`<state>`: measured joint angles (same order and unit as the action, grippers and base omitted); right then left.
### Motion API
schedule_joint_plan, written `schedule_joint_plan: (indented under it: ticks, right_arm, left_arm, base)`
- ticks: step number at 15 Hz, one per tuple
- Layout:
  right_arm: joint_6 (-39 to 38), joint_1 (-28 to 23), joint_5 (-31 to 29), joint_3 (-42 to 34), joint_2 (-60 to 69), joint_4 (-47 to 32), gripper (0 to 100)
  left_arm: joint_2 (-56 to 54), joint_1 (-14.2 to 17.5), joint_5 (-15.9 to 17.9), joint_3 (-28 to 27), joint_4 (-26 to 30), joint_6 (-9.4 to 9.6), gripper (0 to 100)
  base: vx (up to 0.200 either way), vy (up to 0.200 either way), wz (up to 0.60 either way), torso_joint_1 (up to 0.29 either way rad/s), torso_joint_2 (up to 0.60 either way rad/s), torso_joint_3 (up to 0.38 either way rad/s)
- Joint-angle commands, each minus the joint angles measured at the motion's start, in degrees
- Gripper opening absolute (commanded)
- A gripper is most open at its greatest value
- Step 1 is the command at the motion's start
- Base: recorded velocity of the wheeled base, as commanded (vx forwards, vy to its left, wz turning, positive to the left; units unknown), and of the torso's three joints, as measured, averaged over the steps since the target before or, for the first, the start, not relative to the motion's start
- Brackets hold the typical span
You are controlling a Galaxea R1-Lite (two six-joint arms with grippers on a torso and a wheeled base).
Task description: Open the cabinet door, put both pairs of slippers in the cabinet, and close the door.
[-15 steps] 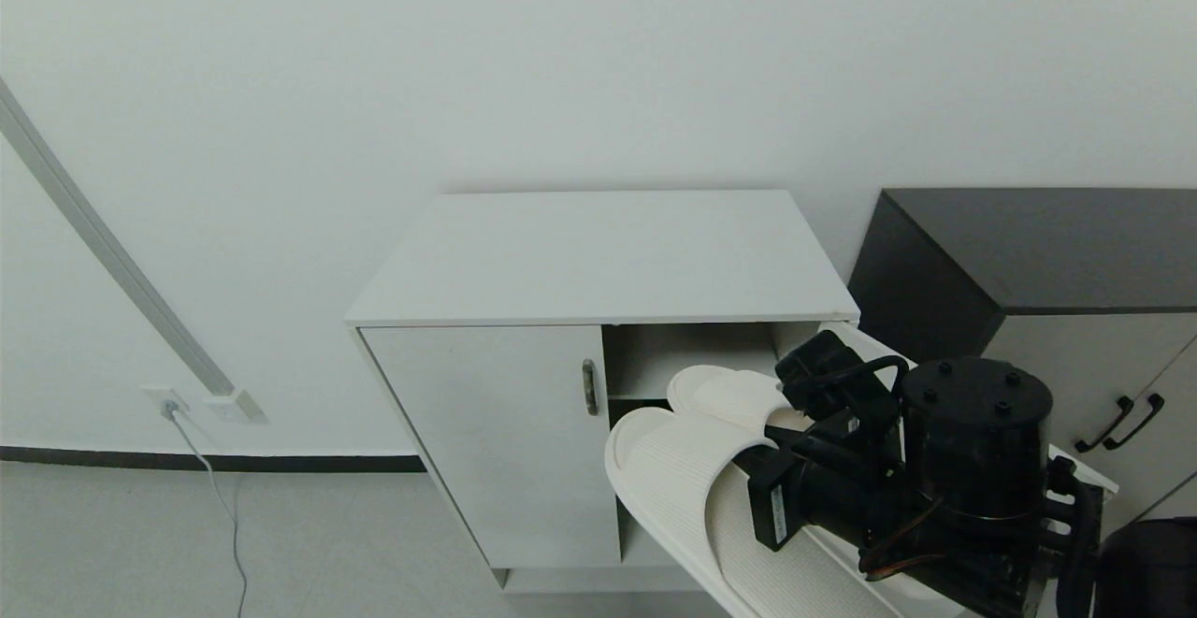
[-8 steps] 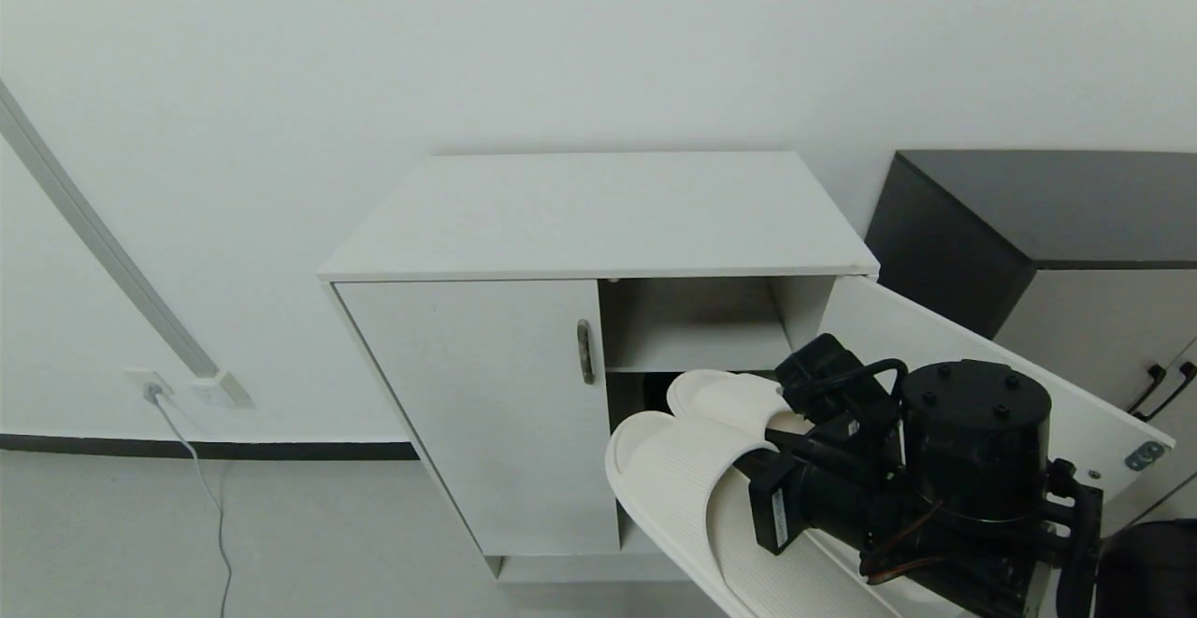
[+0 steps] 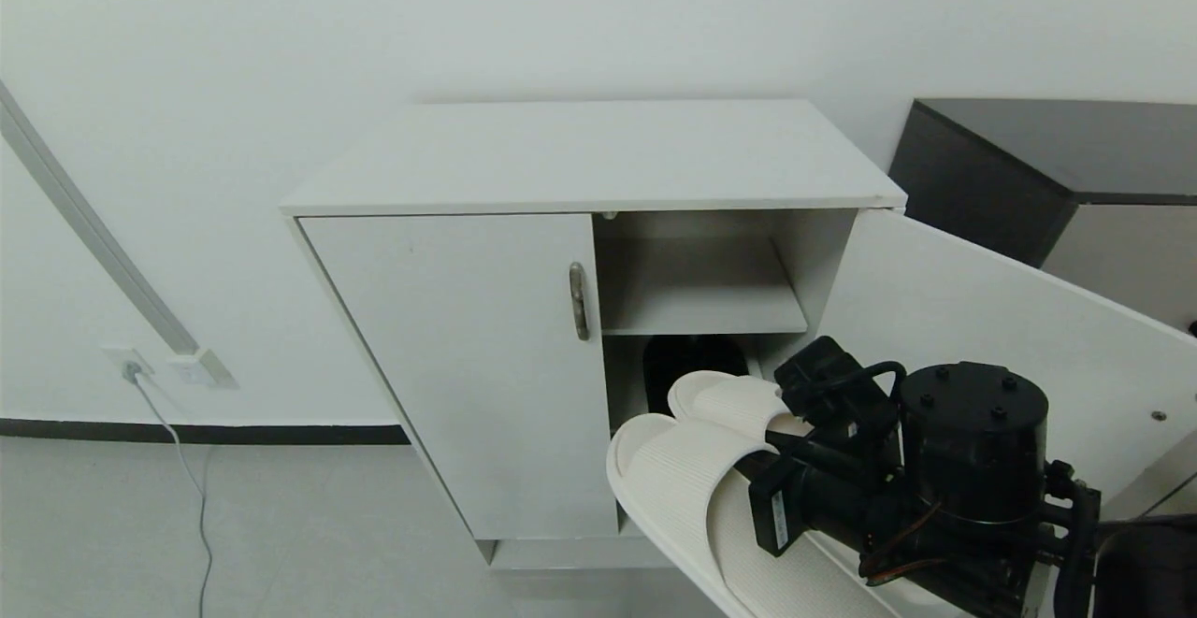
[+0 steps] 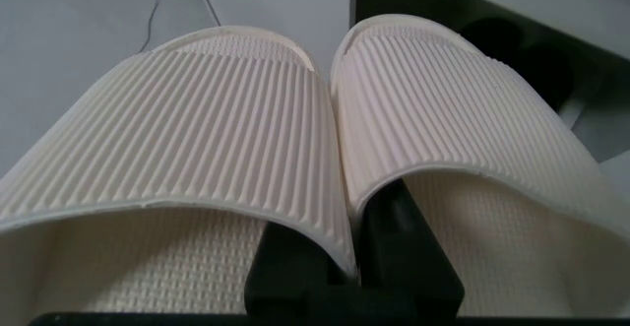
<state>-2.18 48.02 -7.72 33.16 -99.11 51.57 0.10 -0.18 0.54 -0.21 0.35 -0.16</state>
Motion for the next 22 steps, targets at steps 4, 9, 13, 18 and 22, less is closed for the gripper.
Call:
schedule_joint_plan:
  ticks: [4,9,13,18,22]
  right_arm:
    - [-0.02,0.06,-0.19,-0.11,-0.47,0.82,0]
    - [-0.02,0.06,-0.19,-0.29,-0.73,1.52,0]
    - [-0.02,0.06,-0.02,-0.38,-0.82,1.70,0]
    - [-0.02,0.06,-0.02,-0.38,-1.09,1.70,0]
    - [-0.10,0.06,-0.19,-0.20,-1.26,1.78,0]
  left_arm:
    - [-0.01,0.01,-0.01,0.03,0.00,-0.11,0]
    - [-0.01,0.01,-0.01,0.03,0.00,-0.11,0]
    - [-0.01,0.01,-0.01,0.03,0.00,-0.11,0]
    - [-0.01,0.01,-0.01,0.03,0.00,-0.11,0]
    - [-0.10,0.01,-0.01,0.03,0.00,-0.11,0]
  base:
    - [0.000,0.000,0.00,-0.151,0.48,0.328]
    - [0.000,0.000,0.00,-0.113,0.46,0.347]
    - [0.000,0.000,0.00,-0.054,0.45,0.382]
    - [0.000,0.000,0.00,-0.008,0.23,0.219]
    - [0.000,0.000,0.00,0.000,0.00,0.000]
